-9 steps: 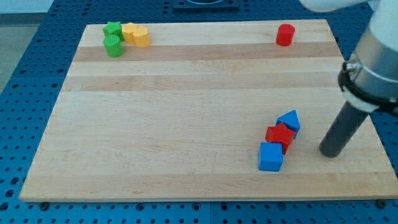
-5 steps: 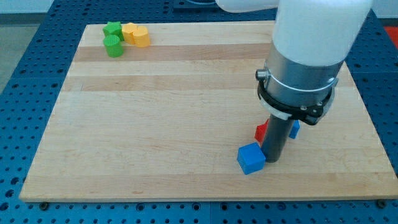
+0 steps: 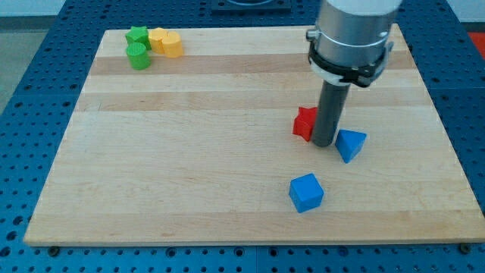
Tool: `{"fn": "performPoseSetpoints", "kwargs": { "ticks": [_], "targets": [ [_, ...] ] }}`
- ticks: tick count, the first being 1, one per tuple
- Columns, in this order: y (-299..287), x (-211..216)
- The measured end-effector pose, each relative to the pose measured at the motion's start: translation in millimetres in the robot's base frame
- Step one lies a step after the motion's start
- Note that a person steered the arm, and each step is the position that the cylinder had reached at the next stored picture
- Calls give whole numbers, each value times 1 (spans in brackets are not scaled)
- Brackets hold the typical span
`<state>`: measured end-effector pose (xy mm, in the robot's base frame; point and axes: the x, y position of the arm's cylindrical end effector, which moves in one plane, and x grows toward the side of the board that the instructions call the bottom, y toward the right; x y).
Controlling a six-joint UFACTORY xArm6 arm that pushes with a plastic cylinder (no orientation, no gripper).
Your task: Push the red star to the right side of the red circle
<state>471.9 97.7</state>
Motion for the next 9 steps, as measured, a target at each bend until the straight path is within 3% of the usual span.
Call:
{"fn": "performPoseSetpoints", "kwargs": {
  "ticks": [3,7,9],
  "targets": [
    [-60,-13],
    [22,-40],
    [43,-76]
  ]
}}
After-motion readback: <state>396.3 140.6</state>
